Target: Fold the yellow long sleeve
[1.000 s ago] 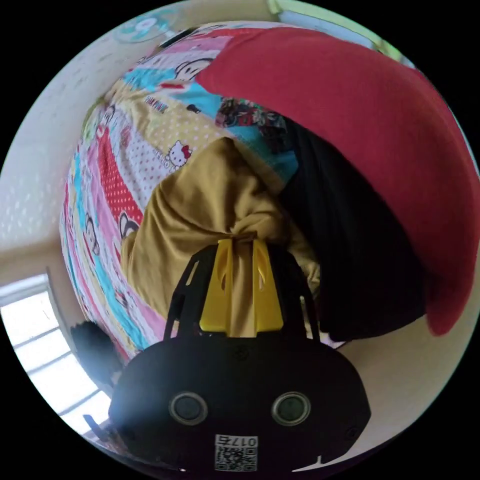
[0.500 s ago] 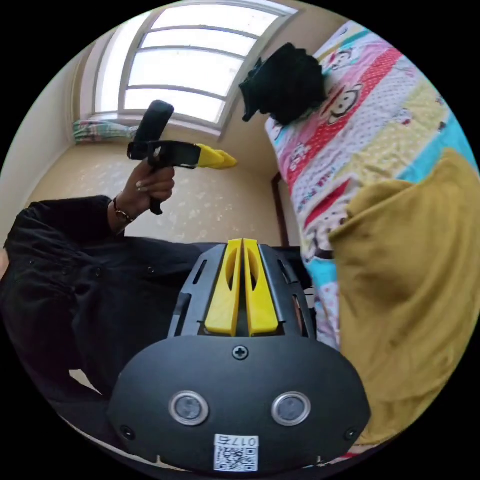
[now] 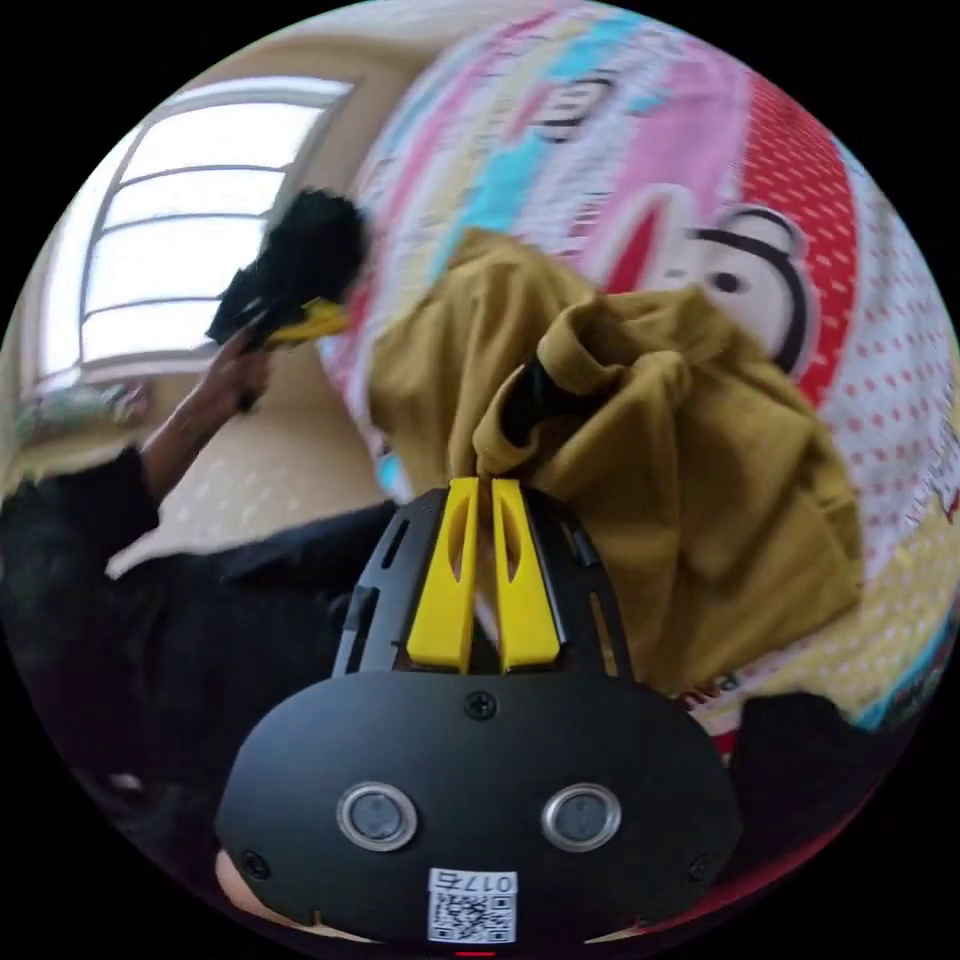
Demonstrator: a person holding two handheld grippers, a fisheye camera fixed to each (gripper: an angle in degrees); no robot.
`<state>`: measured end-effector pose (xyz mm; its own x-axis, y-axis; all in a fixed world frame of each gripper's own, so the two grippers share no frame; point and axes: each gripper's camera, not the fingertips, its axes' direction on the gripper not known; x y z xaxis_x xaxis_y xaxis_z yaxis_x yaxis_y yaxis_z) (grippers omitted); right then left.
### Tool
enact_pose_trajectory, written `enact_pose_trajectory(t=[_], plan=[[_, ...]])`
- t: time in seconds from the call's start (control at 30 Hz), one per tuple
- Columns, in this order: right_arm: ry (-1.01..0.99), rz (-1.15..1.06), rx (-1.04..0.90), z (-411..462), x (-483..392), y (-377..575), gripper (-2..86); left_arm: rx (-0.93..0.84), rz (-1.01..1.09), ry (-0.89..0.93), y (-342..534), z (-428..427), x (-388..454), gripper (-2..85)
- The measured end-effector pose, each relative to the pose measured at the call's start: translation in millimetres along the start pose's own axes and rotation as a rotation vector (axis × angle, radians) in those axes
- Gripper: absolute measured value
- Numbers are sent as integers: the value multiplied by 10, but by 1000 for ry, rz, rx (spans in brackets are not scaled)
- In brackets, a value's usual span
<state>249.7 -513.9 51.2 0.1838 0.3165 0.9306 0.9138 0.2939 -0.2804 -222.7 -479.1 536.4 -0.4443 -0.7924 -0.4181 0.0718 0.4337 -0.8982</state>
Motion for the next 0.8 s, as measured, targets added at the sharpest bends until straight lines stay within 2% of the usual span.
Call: enact_pose_trajectory(t=[0.07, 0.13, 0.2, 0.27, 0.37, 0.43, 0.53, 0.6, 0.63, 0.67, 0.7, 0.8], plan=[[-38, -5, -183, 281, -202, 276, 34, -22, 35, -66, 41, -54, -38, 84], [55, 123, -536, 791, -179, 697, 34, -38, 38, -100, 96, -112, -139, 84], [139, 190, -680, 938, -125, 935, 35, -61, 6, -95, 114, -169, -316, 85], [189, 203, -638, 756, -126, 963, 38, -59, -9, -95, 57, -226, -397, 86], [223, 263, -353, 65, -3, 644, 53, -28, 20, -123, -222, -354, -375, 87], [317, 338, -85, -509, 202, 287, 65, -27, 53, -128, -479, -374, -319, 93], [457, 401, 169, -899, 456, -171, 75, -93, 102, -146, -925, -188, -218, 114], [476, 412, 185, -854, 657, -470, 81, -223, 187, -156, -1106, 204, -101, 106], [461, 430, 134, -706, 814, -643, 89, -285, 209, -164, -1110, 343, -79, 101], [446, 439, 93, -599, 894, -716, 93, -420, 259, -196, -1045, 623, -43, 73], [419, 457, -26, -324, 1041, -824, 100, -547, 345, -203, -877, 861, 10, 53], [487, 405, -47, -23, 943, -887, 114, -720, 587, -145, -249, 1048, 128, 28]])
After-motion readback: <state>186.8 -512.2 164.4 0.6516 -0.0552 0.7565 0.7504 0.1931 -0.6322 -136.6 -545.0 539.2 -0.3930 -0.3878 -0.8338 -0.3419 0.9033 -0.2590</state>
